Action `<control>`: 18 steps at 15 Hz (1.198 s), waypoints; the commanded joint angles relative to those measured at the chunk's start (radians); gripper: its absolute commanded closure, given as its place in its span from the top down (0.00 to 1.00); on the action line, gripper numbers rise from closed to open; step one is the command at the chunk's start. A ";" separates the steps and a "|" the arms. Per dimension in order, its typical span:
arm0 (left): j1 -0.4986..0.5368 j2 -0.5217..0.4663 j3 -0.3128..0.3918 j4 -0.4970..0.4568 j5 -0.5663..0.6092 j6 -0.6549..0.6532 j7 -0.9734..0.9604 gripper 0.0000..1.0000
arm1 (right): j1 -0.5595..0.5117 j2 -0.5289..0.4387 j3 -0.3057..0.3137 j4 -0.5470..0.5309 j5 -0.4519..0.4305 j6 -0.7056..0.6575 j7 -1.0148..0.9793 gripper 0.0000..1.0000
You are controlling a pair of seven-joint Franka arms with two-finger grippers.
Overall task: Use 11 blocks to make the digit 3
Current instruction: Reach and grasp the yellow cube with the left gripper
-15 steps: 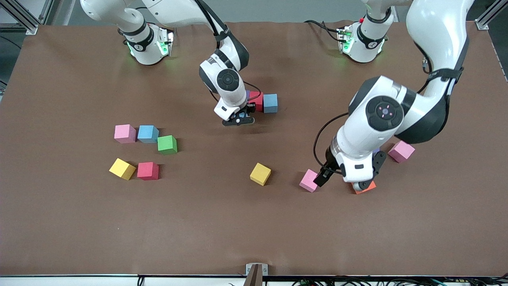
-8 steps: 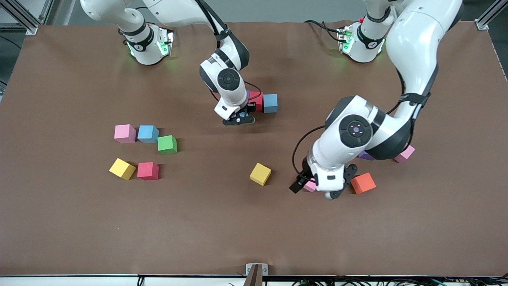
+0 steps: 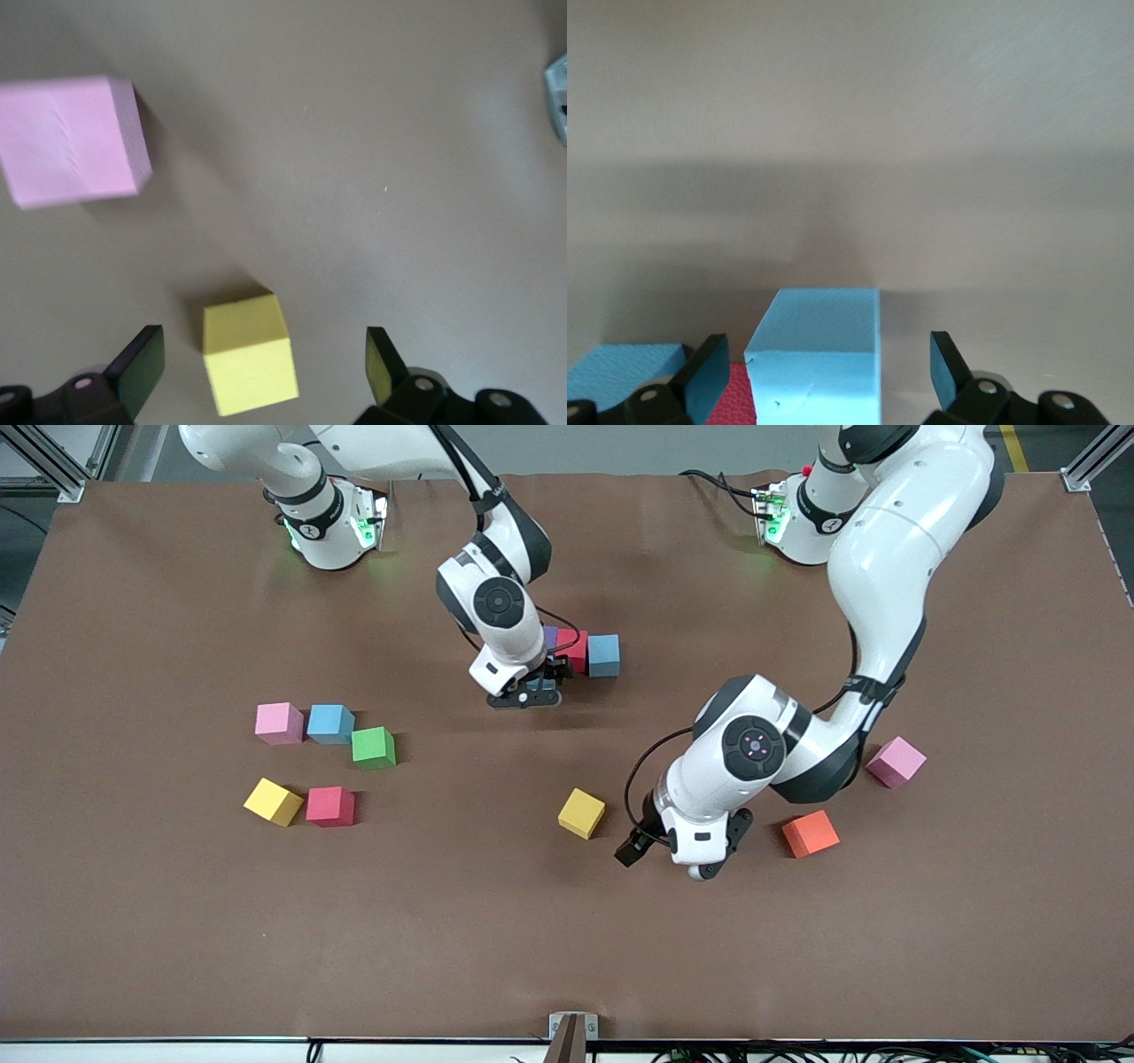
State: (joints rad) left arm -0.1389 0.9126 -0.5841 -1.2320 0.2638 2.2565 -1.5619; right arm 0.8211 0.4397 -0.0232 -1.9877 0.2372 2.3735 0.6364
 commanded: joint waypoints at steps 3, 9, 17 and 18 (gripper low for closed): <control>-0.076 0.038 0.027 0.028 -0.072 0.061 -0.174 1.00 | -0.187 -0.099 0.011 -0.006 0.011 -0.141 -0.264 1.00; -0.177 0.055 0.096 0.032 -0.101 0.058 -0.178 1.00 | -0.397 -0.136 0.009 -0.078 -0.122 -0.152 -0.539 1.00; -0.228 0.049 0.145 0.036 -0.106 0.041 -0.210 1.00 | -0.540 -0.136 0.009 -0.181 -0.193 -0.038 -0.635 1.00; -0.234 0.048 0.151 0.036 -0.106 0.041 -0.220 1.00 | -0.545 -0.133 0.011 -0.192 -0.193 -0.013 -0.635 1.00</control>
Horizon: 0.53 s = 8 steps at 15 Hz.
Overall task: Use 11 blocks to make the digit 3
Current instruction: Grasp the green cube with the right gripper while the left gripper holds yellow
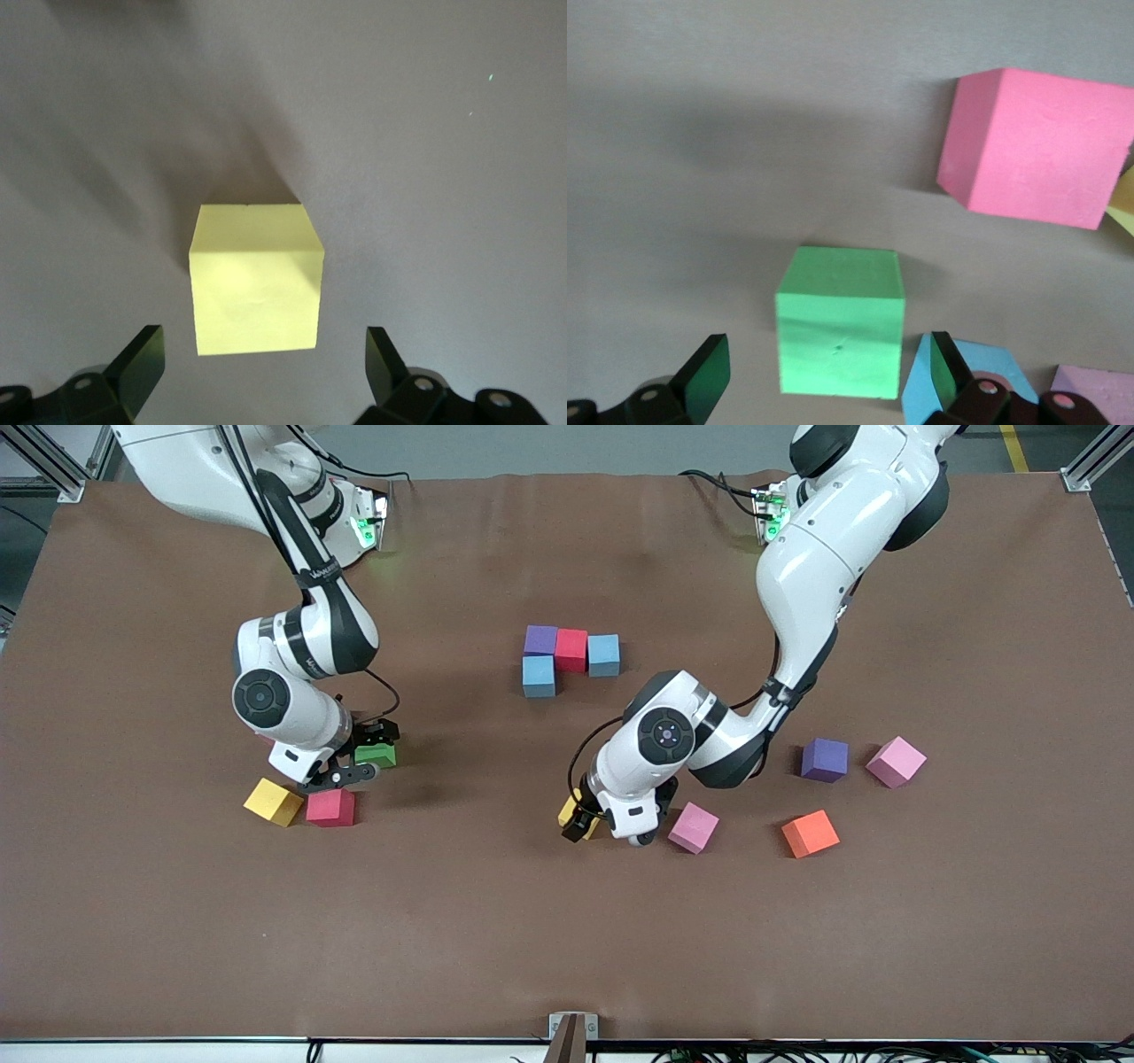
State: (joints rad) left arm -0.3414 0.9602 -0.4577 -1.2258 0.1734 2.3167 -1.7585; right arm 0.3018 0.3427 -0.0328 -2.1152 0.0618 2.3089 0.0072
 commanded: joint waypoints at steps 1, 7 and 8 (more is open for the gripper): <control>-0.033 -0.001 0.031 0.028 -0.015 -0.019 -0.033 1.00 | -0.026 -0.036 0.021 -0.075 -0.017 0.073 -0.006 1.00; -0.056 0.006 0.085 0.028 -0.015 -0.011 -0.045 1.00 | -0.020 0.001 0.020 -0.083 -0.017 0.107 -0.003 1.00; -0.056 0.006 0.085 0.025 -0.015 -0.011 -0.045 1.00 | -0.018 0.008 0.021 -0.083 -0.017 0.109 -0.003 1.00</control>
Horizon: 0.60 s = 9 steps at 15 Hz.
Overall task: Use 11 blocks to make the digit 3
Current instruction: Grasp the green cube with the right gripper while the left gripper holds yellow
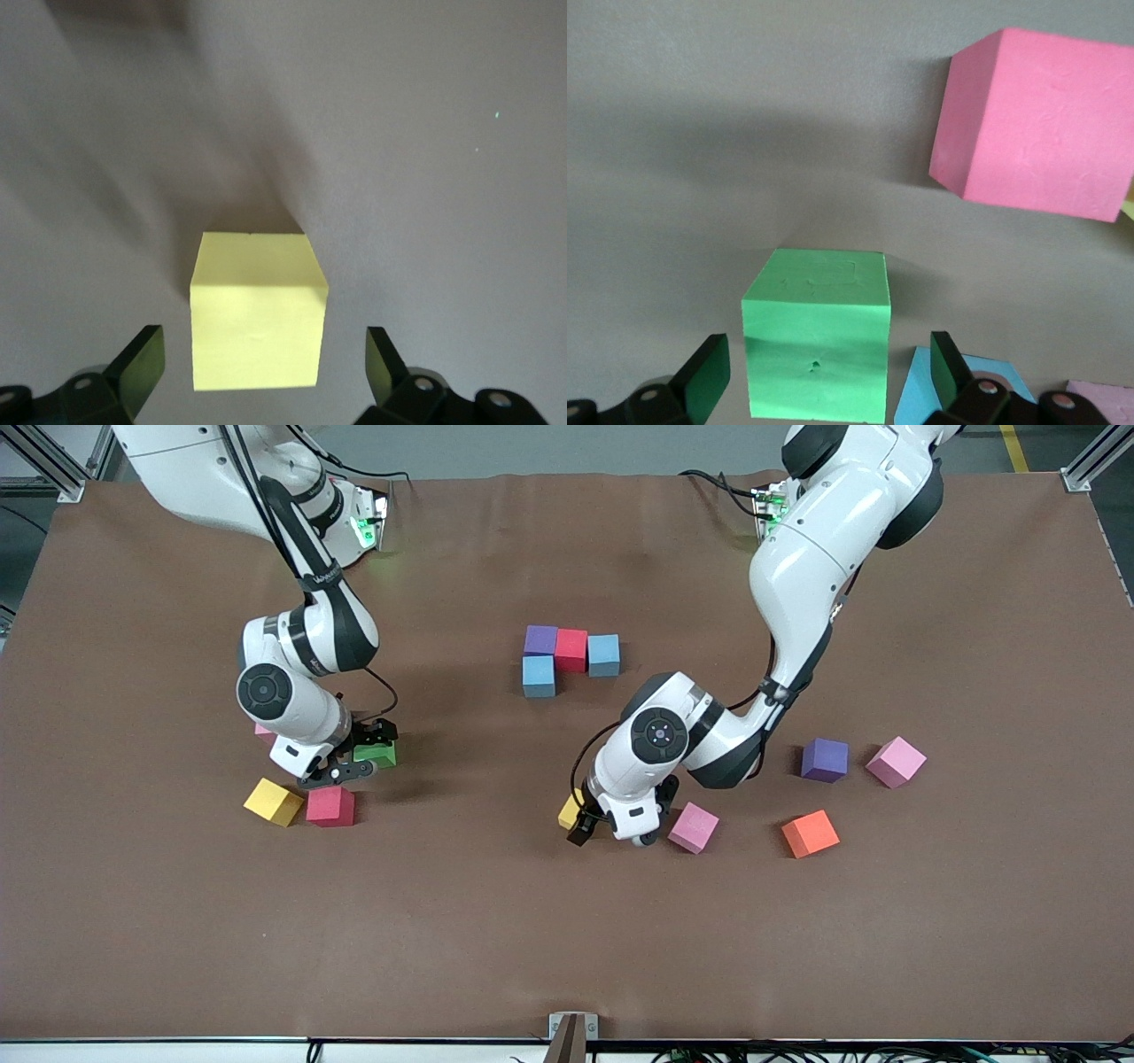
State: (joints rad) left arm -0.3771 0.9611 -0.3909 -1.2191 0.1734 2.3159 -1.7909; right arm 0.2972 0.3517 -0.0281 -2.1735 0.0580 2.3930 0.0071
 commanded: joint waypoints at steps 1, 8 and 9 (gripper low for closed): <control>-0.020 0.007 0.020 0.016 -0.015 -0.015 -0.013 1.00 | -0.012 0.004 0.016 -0.025 -0.014 0.025 -0.003 1.00; -0.025 0.016 0.023 0.016 -0.014 0.002 -0.005 1.00 | -0.007 0.033 0.016 -0.025 -0.014 0.048 -0.004 0.58; -0.025 0.019 0.024 0.016 -0.014 0.003 -0.007 1.00 | -0.006 0.032 0.016 -0.023 -0.014 0.040 -0.004 0.43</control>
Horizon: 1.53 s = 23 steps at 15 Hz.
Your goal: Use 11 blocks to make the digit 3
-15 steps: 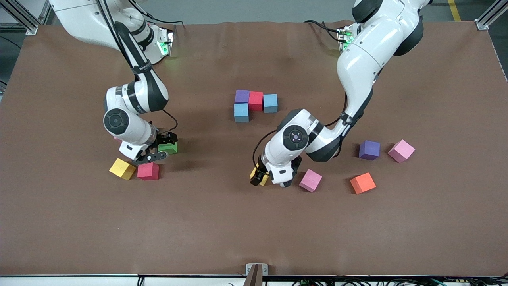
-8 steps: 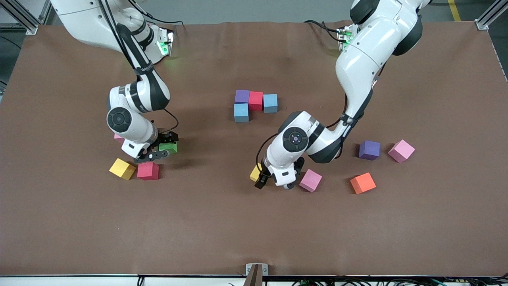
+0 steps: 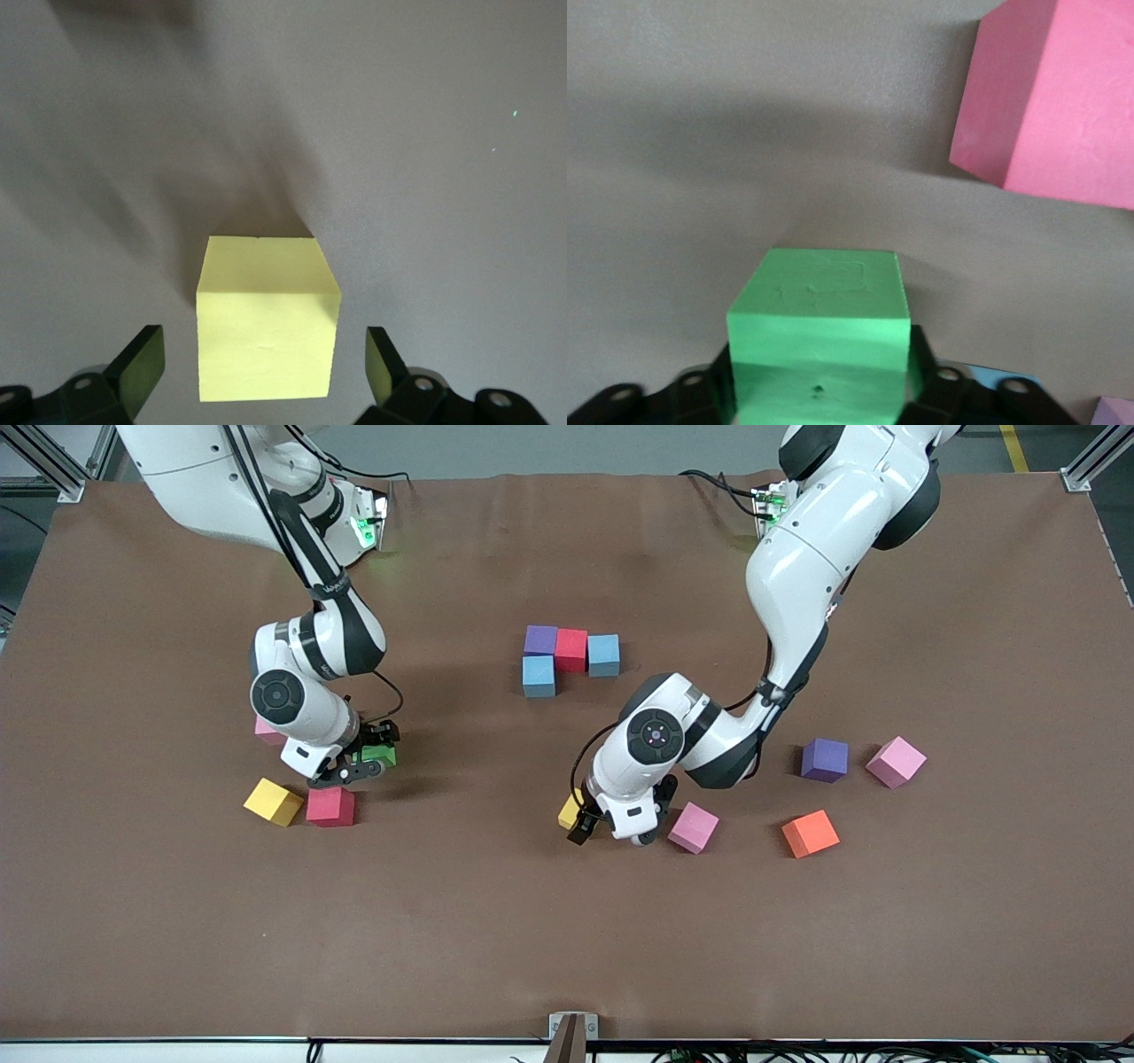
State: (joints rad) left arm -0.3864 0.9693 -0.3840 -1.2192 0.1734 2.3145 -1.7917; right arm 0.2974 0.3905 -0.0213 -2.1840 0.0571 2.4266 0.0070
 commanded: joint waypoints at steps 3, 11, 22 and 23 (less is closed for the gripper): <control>-0.015 0.014 0.017 0.017 -0.014 0.016 -0.011 1.00 | 0.015 -0.010 0.011 0.003 -0.013 -0.017 -0.002 0.31; -0.015 0.040 0.017 0.015 -0.014 0.040 -0.005 1.00 | 0.158 0.039 0.011 0.260 0.003 -0.192 0.157 0.31; -0.048 0.048 0.059 0.017 -0.008 0.060 0.043 0.31 | 0.374 0.243 0.011 0.472 0.076 -0.167 0.442 0.31; -0.046 0.043 0.060 0.018 -0.008 0.060 0.073 0.27 | 0.387 0.251 0.012 0.472 0.098 -0.153 0.442 0.31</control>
State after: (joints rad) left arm -0.4196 1.0145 -0.3489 -1.2108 0.1734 2.3622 -1.7683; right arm 0.6623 0.6256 -0.0032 -1.7338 0.1088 2.2662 0.4367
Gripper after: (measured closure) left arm 0.370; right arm 0.401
